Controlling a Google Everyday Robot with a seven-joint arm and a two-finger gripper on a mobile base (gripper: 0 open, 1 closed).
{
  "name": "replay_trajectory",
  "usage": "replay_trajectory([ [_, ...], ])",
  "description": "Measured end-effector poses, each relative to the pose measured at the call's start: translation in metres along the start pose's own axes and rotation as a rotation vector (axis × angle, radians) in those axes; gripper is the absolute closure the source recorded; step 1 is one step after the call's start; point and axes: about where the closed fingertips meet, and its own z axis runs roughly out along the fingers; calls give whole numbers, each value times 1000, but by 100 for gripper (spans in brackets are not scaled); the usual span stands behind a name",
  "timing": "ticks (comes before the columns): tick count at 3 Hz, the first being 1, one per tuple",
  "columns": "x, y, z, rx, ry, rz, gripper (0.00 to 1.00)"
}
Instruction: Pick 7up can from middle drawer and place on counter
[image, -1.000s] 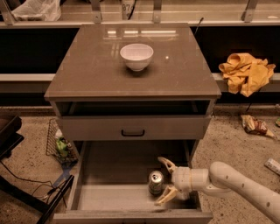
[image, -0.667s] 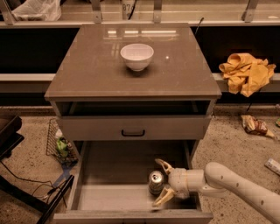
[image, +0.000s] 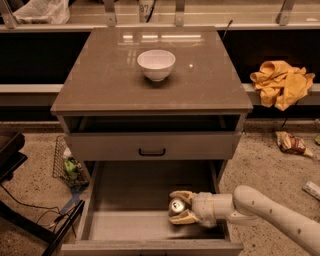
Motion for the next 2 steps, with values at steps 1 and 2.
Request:
replay_trajectory([
  [1,-1,1,2,-4,-2,0,64],
  [2,-1,2,4,-7,-4,0,86],
])
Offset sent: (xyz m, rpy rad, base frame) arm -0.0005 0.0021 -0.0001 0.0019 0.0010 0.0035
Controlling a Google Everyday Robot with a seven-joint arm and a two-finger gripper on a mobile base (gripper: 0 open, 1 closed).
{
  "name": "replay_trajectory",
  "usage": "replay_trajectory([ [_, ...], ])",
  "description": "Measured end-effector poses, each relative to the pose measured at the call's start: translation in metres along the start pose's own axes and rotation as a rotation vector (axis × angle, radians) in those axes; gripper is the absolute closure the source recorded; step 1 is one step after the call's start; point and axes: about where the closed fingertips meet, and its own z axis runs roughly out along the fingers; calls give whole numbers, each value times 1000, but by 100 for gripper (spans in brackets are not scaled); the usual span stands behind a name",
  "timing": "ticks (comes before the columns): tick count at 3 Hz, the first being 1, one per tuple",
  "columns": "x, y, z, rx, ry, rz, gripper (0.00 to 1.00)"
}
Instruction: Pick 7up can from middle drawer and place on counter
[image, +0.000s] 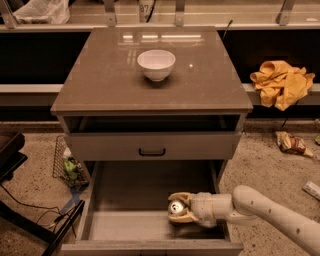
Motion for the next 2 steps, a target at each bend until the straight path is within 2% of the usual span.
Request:
replay_trajectory([
  [1,-3,1,0,-3,0,-2,100],
  [2,-34,6,-17,8,22,-23,100],
])
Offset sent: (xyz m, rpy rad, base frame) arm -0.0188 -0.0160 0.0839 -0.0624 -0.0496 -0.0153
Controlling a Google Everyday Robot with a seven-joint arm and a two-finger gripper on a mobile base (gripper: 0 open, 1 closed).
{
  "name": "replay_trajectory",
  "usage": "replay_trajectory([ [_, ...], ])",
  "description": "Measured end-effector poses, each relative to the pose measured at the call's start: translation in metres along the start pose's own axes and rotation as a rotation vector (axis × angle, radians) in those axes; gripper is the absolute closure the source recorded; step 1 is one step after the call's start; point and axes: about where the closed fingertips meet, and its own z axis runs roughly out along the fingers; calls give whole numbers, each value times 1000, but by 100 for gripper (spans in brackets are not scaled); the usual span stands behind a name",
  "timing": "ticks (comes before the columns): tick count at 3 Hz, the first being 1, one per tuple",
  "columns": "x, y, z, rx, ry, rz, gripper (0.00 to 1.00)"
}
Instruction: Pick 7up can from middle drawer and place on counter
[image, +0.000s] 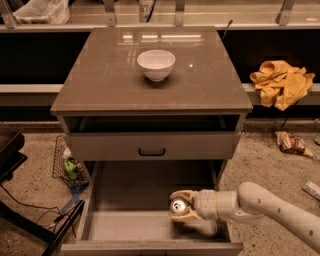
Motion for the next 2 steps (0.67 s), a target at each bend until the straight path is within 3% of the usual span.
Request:
replay_trajectory([
  [1,-61,-6,-32,-20,-11,45,100],
  [2,-143,-10,-65,-99,-50,129,100],
])
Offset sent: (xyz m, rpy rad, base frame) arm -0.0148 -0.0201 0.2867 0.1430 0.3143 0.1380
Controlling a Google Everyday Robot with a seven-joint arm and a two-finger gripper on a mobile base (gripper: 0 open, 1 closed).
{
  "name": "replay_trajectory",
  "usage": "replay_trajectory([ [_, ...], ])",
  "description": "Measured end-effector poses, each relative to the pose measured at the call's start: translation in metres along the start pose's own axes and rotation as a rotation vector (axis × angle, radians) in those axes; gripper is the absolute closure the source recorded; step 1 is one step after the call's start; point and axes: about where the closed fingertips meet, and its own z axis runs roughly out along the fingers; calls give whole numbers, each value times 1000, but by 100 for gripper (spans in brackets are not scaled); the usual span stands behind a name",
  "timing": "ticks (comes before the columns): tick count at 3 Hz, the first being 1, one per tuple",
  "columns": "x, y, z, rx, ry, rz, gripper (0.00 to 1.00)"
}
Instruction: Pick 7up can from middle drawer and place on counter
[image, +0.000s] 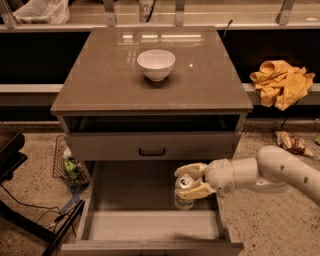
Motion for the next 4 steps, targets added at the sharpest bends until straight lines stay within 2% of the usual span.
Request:
replay_trajectory([
  [1,-83,12,-27,-95,-50,59,100],
  [2,-83,12,-26,-95,-50,59,100],
  [3,-118,3,-6,-87,-50,59,100],
  [4,-203,-8,29,-37,-56,66,100],
])
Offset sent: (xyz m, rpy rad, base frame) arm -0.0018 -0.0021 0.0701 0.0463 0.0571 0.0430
